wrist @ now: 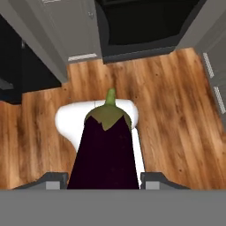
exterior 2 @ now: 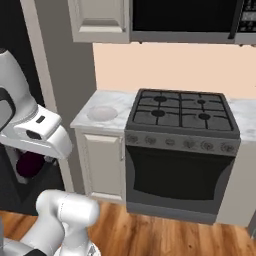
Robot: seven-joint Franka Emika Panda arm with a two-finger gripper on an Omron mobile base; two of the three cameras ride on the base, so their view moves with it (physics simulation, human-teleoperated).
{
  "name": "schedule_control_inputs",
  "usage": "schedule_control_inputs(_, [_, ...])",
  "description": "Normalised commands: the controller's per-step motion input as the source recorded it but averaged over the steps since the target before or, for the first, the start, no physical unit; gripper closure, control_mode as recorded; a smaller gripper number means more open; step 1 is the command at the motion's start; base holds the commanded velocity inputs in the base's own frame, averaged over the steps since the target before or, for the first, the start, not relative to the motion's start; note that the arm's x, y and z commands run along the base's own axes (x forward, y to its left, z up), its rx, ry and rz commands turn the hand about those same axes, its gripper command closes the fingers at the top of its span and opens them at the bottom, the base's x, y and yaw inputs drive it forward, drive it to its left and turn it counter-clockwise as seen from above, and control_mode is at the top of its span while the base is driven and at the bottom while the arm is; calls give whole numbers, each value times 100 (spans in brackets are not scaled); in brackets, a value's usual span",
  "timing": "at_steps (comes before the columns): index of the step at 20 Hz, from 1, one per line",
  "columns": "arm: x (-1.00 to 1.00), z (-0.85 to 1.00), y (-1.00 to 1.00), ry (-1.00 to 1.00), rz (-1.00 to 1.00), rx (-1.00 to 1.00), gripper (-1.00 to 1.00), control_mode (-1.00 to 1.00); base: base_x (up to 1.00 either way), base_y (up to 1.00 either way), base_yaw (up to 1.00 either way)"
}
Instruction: Pick eggplant from the fridge and place it on the plate on the counter.
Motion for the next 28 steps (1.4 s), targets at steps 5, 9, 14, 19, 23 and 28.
schedule_control_inputs(5, [0,0,0,0,0,0,100,100,91,-35,0])
schedule_control_inputs(9, [0,0,0,0,0,0,100,100,86,-22,0])
schedule_control_inputs(14, [0,0,0,0,0,0,100,100,85,-9,0])
schedule_control_inputs(19, [0,0,0,0,0,0,100,100,74,-8,0])
schedule_control_inputs(23, [0,0,0,0,0,0,100,100,70,0,0])
schedule_control_inputs(28, [0,0,0,0,0,0,100,100,61,0,0])
